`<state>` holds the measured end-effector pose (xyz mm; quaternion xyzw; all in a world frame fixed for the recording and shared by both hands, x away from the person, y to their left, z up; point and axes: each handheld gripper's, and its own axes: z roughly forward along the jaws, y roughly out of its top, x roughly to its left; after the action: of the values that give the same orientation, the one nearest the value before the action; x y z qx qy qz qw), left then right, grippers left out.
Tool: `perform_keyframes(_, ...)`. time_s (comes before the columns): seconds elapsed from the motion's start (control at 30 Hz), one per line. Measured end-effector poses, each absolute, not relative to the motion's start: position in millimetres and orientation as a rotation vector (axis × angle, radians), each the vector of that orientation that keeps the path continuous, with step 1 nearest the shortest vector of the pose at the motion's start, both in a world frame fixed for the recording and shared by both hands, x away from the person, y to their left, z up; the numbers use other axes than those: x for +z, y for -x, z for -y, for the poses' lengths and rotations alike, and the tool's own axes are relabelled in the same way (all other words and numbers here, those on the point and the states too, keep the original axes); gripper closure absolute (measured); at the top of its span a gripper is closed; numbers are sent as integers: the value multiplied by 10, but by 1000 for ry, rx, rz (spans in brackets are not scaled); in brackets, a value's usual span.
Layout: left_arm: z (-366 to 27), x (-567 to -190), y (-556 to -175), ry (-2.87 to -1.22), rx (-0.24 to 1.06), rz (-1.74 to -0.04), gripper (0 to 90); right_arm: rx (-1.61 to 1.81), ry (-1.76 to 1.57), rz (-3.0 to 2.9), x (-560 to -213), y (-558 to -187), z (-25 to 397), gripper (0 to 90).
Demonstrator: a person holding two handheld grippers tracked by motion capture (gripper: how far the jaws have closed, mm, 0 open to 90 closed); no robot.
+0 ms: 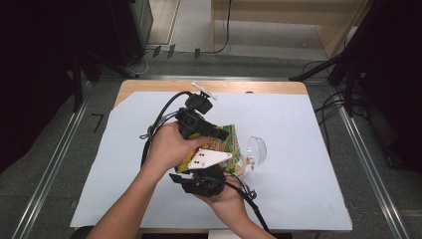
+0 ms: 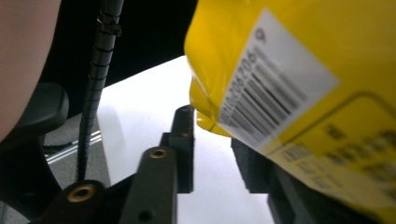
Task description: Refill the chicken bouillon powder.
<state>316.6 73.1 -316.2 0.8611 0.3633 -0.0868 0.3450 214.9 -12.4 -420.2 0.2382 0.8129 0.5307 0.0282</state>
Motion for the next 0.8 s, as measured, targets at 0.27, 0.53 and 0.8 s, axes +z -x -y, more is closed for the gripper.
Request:
perform_keyframes(0.27, -742, -3148, -3161, -2232, -220, -944, 777, 1666, -758, -2497, -4189, -2145, 135, 710)
perform_keyframes(0.53, -728, -3158, -3191, -2238, -234, -951, 778, 1666, -769, -2507, -4179, -2168, 142, 727)
perform_keyframes(0.8, -742, -3174, -3248, -2241, -283, -963, 778, 1670, -790, -2524, -4156, -2174, 131, 728)
